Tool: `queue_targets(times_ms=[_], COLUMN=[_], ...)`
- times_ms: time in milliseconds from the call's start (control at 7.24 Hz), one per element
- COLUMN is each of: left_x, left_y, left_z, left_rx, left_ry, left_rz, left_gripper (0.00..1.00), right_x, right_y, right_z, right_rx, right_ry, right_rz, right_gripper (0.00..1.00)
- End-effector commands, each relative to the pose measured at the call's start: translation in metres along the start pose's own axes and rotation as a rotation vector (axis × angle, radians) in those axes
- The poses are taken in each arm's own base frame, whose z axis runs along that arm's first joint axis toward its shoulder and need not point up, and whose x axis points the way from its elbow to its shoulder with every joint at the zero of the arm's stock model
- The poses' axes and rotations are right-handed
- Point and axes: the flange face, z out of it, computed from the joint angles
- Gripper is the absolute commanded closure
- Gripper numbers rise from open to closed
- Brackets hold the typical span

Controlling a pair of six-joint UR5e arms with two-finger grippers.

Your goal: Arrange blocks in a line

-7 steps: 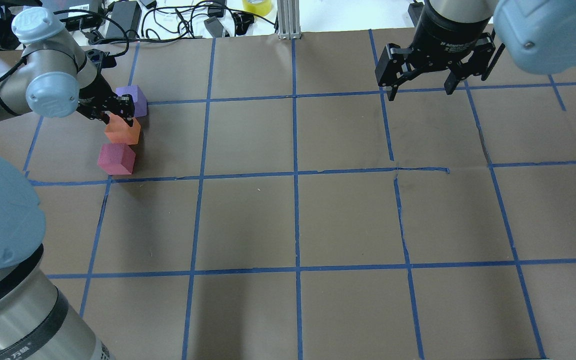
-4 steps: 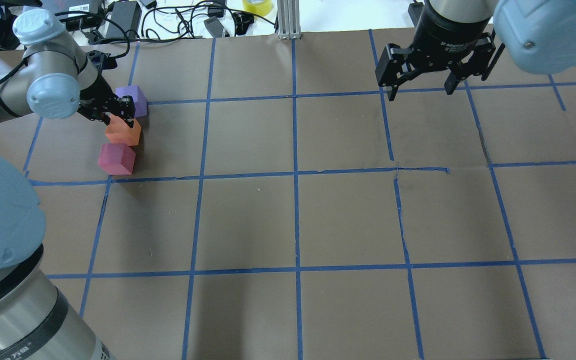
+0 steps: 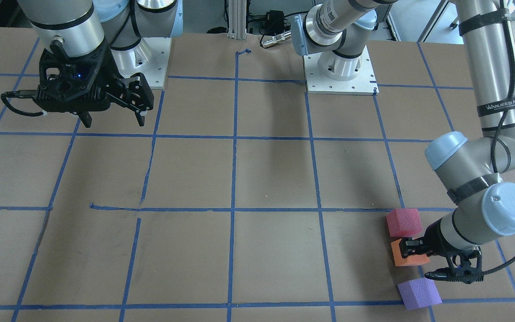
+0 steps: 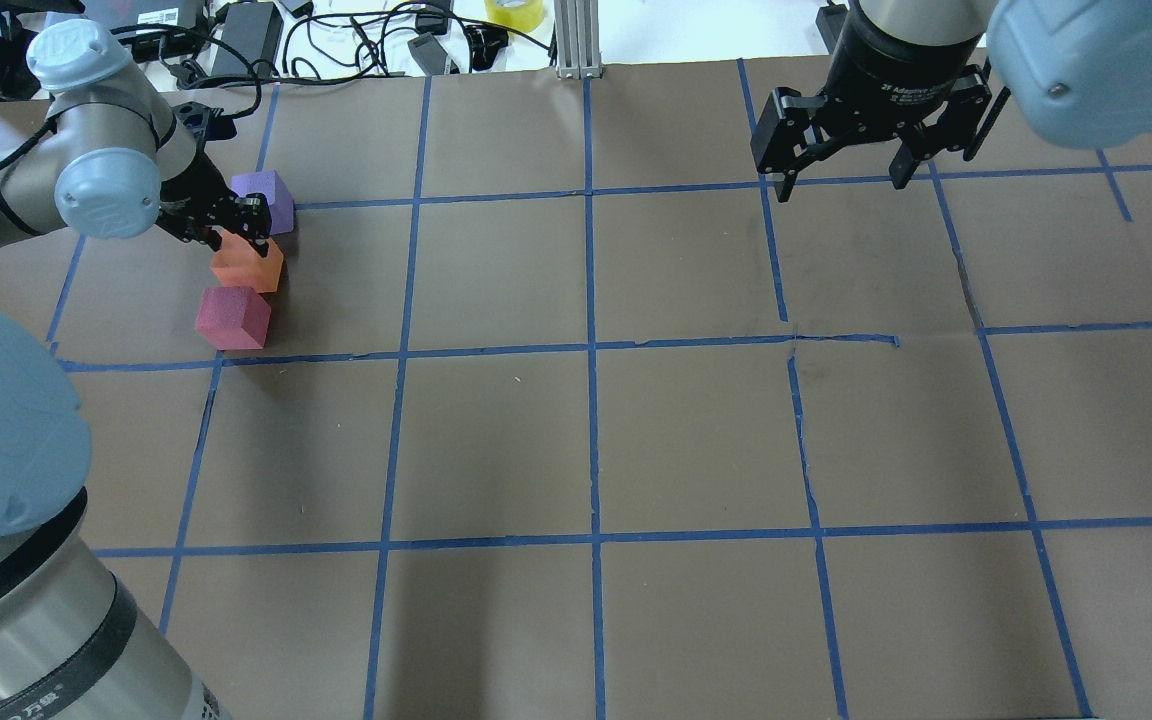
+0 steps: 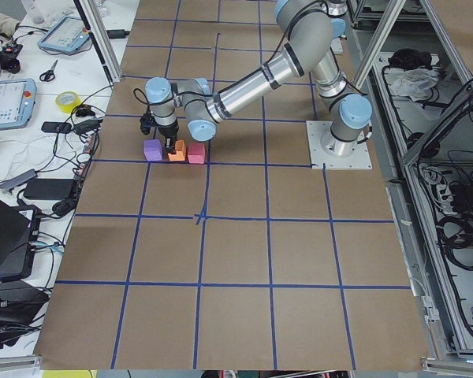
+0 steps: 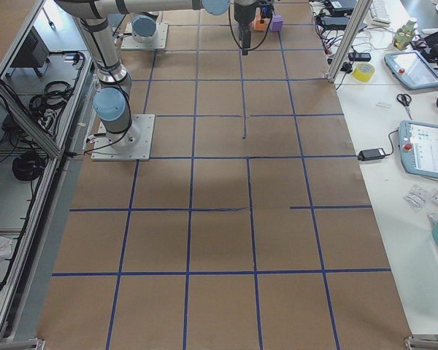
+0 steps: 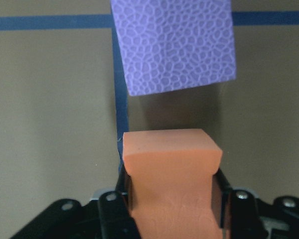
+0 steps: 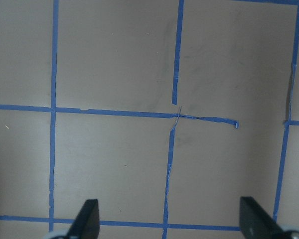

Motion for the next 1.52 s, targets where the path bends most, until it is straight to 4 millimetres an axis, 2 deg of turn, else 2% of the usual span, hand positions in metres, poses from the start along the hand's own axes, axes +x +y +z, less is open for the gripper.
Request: queue_targets(times_ms=[0,138,276,553,829,967,1106,1244,1382], left_x=[0.001,0.001,0.001,0.014,0.032,0.082,0.149,0.199,0.219], left_y=[0.002,0.002,0.003,0.009,0.030,0.042,0.057,0.075,0.097], left_z=[0.004,0.003,-0.005,-0.045,-0.110,-0.139,-0.168,-0.191,-0.208], left_rx=[-0.002,-0.001,0.012,0.028,0.002,0.020,0.053,0.084,0.053], left_ry=[-0.001,0.002,-0.003,-0.014,-0.005,-0.014,-0.035,-0.067,-0.067], left_rz=[-0.002,-0.002,-0.001,0.017,0.033,0.072,0.057,0.099,0.135], left_gripper=[0.24,0.19,0.19,0.12,0.05,0.05,0.00,0.00,0.00], right_x=[0.000,0.000,0.000,0.000,0.000,0.000,0.000,0.000,0.000], right_y=[0.000,0.000,0.000,0.000,0.000,0.000,0.000,0.000,0.000], right_z=[0.000,0.000,0.000,0.000,0.000,0.000,0.000,0.000,0.000], right_rx=[0.000,0.000,0.000,0.003,0.003,0.003,0.003,0.003,0.003], right_ry=[-0.002,-0.002,-0.002,-0.003,-0.003,-0.002,-0.002,-0.002,-0.002], right_rz=[0.000,0.000,0.000,0.002,0.000,0.000,0.002,0.000,0.000], right_gripper=[0.00,0.00,0.00,0.00,0.00,0.00,0.00,0.00,0.00])
